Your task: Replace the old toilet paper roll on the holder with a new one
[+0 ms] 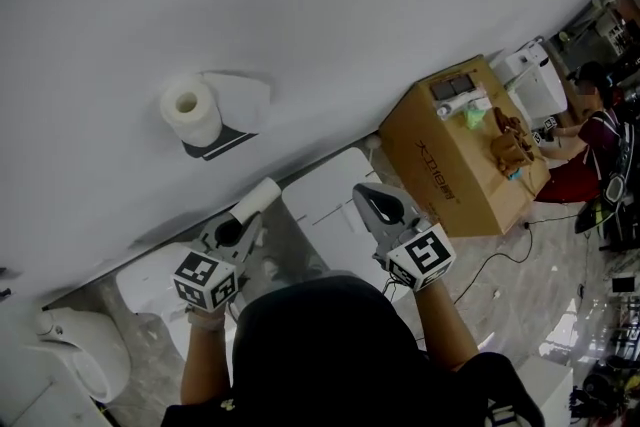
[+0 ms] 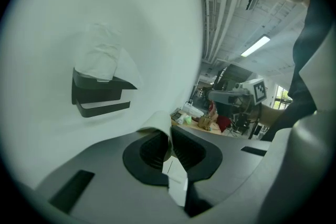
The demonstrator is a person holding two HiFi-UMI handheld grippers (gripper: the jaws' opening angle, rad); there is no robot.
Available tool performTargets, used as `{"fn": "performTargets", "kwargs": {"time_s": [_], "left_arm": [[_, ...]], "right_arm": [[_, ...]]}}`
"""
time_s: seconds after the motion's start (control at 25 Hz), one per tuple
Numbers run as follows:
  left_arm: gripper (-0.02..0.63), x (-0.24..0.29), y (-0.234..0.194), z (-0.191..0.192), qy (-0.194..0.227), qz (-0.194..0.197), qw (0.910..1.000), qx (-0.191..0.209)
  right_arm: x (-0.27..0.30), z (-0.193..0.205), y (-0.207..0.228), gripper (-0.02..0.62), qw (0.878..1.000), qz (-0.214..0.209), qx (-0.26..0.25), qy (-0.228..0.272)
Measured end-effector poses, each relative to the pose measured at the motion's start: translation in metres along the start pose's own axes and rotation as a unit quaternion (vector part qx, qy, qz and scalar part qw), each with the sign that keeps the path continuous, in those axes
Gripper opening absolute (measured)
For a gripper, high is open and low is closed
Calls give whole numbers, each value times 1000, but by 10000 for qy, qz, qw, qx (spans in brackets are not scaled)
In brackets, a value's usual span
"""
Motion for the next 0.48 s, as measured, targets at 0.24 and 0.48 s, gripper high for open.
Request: {"fn": "performTargets", "kwargs": {"time_s": [0.24, 0.48], "left_arm": [[33, 1, 3, -6, 158, 55, 9998, 110], [33, -4, 6, -13, 368, 30, 9992, 140]], "right_arm": [[-8, 16, -6, -2, 9995, 102, 311, 54], [-10, 26, -5, -2, 9984, 148, 490, 221]]}}
Point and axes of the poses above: the fingertips, and each gripper's own axes: x forward along the fingers, y to its right, z out of its underside, the point moved 2 cm from there along -x, backward along the fingers, and after that the axes turned 10 degrees about -y, right-handed, at the moved point
